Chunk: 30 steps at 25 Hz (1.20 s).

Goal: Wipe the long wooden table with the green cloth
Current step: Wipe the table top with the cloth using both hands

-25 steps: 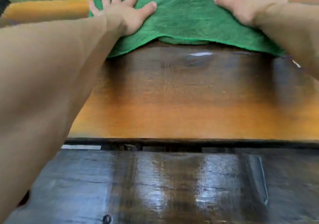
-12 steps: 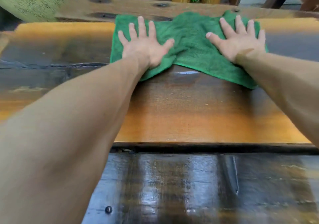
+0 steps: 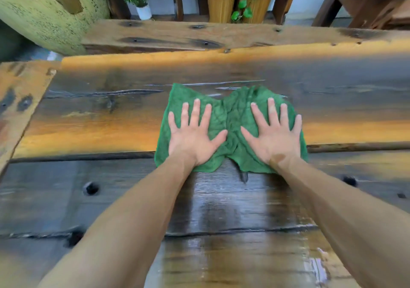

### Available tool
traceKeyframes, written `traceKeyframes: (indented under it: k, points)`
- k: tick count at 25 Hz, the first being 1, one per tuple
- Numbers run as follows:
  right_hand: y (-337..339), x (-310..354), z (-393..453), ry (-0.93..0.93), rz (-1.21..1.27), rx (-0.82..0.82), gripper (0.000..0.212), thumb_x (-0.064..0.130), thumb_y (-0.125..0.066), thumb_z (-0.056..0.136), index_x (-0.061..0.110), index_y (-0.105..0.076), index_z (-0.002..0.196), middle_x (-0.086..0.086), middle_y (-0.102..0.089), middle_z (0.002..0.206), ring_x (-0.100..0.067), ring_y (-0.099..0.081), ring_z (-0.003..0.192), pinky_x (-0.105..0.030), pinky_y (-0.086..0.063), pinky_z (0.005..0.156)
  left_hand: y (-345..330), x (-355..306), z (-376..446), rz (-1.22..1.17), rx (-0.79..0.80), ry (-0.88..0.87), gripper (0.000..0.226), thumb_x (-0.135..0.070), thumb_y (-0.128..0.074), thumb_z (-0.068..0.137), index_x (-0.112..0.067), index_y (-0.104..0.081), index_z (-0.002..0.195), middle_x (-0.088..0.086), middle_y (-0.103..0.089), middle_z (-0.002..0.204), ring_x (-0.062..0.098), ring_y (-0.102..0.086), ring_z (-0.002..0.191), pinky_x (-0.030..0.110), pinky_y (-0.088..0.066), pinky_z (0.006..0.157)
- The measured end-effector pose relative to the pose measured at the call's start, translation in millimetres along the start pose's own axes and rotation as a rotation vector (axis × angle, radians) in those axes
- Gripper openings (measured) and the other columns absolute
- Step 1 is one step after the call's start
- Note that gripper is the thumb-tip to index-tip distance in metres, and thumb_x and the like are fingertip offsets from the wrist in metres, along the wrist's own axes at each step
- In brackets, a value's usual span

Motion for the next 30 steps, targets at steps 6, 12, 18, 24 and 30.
traceKeyframes:
  k: [6,12,18,24,30]
  points:
    - [-20.1,-10.6,-132.8,0.025,0.029,-0.046,0.084,0.080,0.003,0.081,0.045,0.004,0.158,0.000,0.010,0.168,-0.029,0.008,0.155,-0.061,0.003,0.120,-30.7,-1.6,-136.3,0.014,0.013,0.053,0.093,-0.080,0.010,0.078,-0.033,0.019,0.158,0.002,0.031,0.164,0.028,0.025,0.153,0.063,0.011,0.119]
    - [-41.6,-18.0,-264.3,0.061,0.032,-0.039,0.081,0.080,-0.009,0.088,0.041,-0.009,0.159,-0.001,-0.001,0.168,-0.030,-0.002,0.155,-0.062,-0.003,0.120,-66.7,-8.5,-281.1,-0.011,-0.031,0.050,0.092,-0.080,0.010,0.086,-0.029,0.004,0.162,0.007,0.019,0.168,0.031,0.017,0.155,0.065,0.006,0.120]
    - [-63.9,-32.1,-392.9,0.087,0.038,-0.056,0.081,0.077,-0.022,0.089,0.034,-0.024,0.158,-0.005,-0.015,0.168,-0.033,-0.014,0.154,-0.063,-0.013,0.120,-100.0,-23.7,-404.4,-0.030,-0.075,0.029,0.086,-0.074,-0.029,0.092,-0.021,-0.027,0.160,0.014,-0.012,0.169,0.038,-0.012,0.155,0.069,-0.018,0.117]
    - [-83.6,-38.5,-506.4,0.053,0.013,-0.013,0.083,0.081,-0.010,0.089,0.035,-0.021,0.159,-0.005,-0.013,0.168,-0.032,-0.012,0.154,-0.060,-0.010,0.121,-124.5,-25.8,-517.1,-0.013,-0.072,0.023,0.087,-0.075,-0.031,0.092,-0.021,-0.030,0.159,0.015,-0.015,0.168,0.038,-0.016,0.154,0.069,-0.021,0.116]
    - [-101.9,-50.1,-625.4,0.034,0.017,0.025,0.083,0.082,-0.018,0.089,0.036,-0.022,0.158,-0.003,-0.017,0.167,-0.032,-0.015,0.154,-0.060,-0.013,0.120,-152.5,-30.5,-642.2,-0.019,-0.070,0.028,0.088,-0.074,-0.039,0.088,-0.022,-0.034,0.158,0.015,-0.020,0.167,0.039,-0.021,0.153,0.070,-0.024,0.115]
Point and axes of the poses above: each hand's wrist, its own z-axis towards the middle knuckle, its own y-axis out of the back of the hand, x = y × z, the point moved 7 cm from there along z, towards the middle knuckle
